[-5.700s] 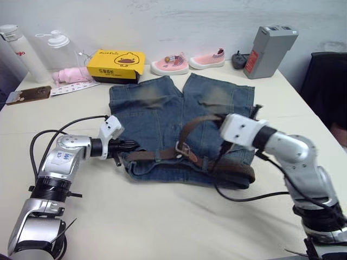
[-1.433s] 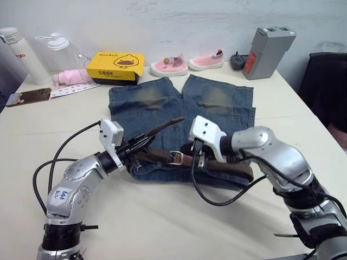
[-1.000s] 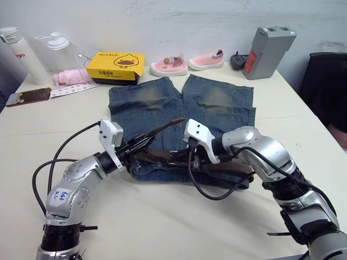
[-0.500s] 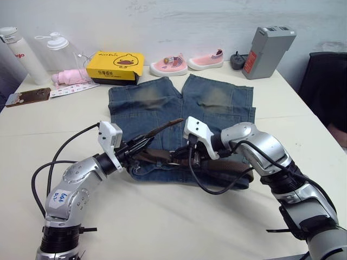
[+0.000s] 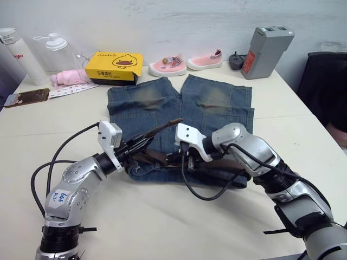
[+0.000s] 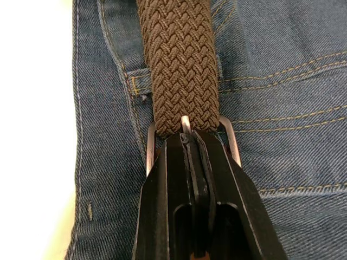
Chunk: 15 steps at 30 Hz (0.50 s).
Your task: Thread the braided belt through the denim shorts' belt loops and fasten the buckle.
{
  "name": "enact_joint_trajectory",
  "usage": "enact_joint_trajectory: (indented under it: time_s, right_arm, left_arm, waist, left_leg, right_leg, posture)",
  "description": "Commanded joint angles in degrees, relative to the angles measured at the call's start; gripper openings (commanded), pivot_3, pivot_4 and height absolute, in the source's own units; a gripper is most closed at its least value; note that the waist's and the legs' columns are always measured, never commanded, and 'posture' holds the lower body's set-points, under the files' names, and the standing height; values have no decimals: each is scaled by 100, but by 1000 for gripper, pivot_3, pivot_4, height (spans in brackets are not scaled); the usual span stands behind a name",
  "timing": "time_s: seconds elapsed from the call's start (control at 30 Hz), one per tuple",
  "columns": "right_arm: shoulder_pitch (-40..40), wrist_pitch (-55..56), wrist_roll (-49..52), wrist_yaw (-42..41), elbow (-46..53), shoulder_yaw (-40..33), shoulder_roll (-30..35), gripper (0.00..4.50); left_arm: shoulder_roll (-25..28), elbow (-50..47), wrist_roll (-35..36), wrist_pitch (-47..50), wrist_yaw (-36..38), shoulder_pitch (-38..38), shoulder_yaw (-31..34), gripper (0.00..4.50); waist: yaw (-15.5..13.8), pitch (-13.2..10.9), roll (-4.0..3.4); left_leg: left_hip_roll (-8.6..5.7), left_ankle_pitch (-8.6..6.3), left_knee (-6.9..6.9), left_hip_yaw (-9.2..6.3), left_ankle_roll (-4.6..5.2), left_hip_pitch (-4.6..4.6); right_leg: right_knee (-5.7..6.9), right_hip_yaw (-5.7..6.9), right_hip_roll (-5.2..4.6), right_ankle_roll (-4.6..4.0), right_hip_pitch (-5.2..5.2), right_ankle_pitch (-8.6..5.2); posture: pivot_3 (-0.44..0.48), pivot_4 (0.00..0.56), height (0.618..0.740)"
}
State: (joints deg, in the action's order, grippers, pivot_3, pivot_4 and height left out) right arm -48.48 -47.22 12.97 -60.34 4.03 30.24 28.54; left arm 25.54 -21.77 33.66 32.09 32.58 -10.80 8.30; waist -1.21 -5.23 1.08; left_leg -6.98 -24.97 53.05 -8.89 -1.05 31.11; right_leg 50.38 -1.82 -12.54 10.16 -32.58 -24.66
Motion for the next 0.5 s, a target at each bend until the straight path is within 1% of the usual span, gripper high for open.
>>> enact_joint_trajectory:
  time_s: [0.03,0.13,0.2,0.3,0.4,0.5]
  right_arm:
    - [-158,-69,-219,-70,-262,311,-126,74]
    - [-281,-95,-374,-168,-444,503,-140,74]
    - [-369,-111,-425,-405,-528,738,-140,74]
    - [-476,-4,-724,-798,-631,1374,-99,74]
    - [-471,125,-955,-1059,-663,1740,-77,74]
    - [-430,453,-1331,-1236,-872,2104,-132,74]
  left_arm:
    - [60,-126,8,-156,72,-90,45,482]
    - [68,-99,-7,-178,95,-107,31,482]
    - [71,-52,-23,-198,135,-164,1,482]
    - [136,109,-47,-233,292,-412,-42,482]
    - [332,289,-71,-243,570,-666,-73,482]
    - [674,706,-62,-299,1123,-1059,-142,482]
  waist:
    - [9,0,0]
    - [15,2,-1]
    - [13,4,0]
    - [4,13,-1]
    - [10,29,-2]
    - [13,47,-4]
  left_leg:
    - [0,0,0,1,0,0]
    - [4,0,0,1,-2,-4]
    - [6,0,0,1,-3,-7]
    - [6,0,0,0,-4,-8]
    - [6,-6,-2,0,-8,-17]
    - [6,-9,-6,1,-8,-24]
  right_leg:
    - [0,0,0,0,0,0]
    - [3,0,1,0,1,0]
    - [4,0,1,0,2,0]
    - [6,2,3,0,2,0]
    - [8,8,4,0,7,0]
    - [10,8,3,0,7,0]
  posture:
    - [0,150,624]
    - [0,150,624]
    - [0,150,624]
    - [0,150,624]
    - [0,150,624]
    - [0,150,624]
